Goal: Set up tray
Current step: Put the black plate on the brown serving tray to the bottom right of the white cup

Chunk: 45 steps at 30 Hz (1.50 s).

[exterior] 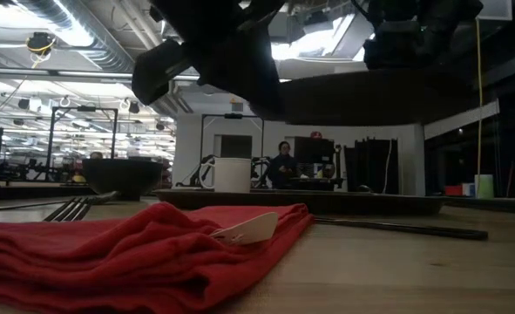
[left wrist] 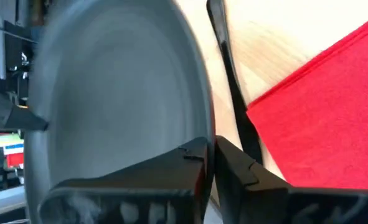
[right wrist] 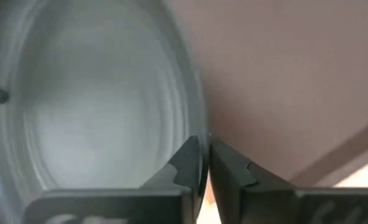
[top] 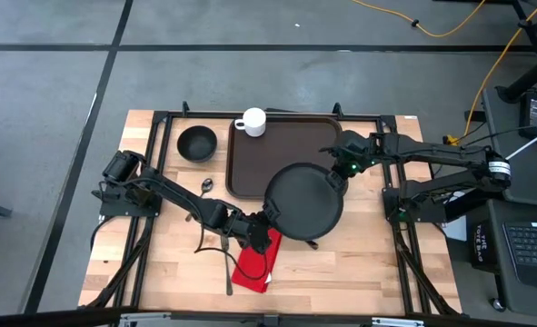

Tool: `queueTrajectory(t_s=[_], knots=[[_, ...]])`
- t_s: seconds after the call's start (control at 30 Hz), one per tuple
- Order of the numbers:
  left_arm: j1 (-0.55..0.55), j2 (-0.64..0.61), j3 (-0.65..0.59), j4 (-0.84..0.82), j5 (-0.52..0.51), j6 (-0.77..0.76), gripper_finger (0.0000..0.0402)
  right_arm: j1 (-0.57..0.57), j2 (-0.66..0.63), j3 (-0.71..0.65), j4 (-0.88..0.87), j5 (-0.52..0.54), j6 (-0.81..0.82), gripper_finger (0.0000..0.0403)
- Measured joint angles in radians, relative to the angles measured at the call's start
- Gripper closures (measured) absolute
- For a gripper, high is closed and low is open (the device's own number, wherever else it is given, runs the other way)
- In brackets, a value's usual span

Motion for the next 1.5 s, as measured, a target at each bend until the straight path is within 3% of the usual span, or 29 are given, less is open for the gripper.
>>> queueTrajectory(t_s=[0.37,0.8,1.13,1.5], knots=[[-0.003,0.000,0.000,-0.040,-0.018,-0.039,0.0399,0.000,0.000,0.000,0.083,0.048,-0.101,0.0314],[-0.034,0.000,0.000,-0.041,-0.036,-0.109,0.0399,-0.025,0.000,0.070,0.091,0.053,-0.205,0.0311],[-0.036,0.000,0.000,-0.093,-0.034,-0.148,0.0399,-0.026,0.000,0.189,0.091,0.195,-0.304,0.0311],[-0.034,-0.075,0.000,-0.164,-0.042,-0.250,0.0399,0.019,0.000,0.201,0.092,0.203,-0.349,0.0311]])
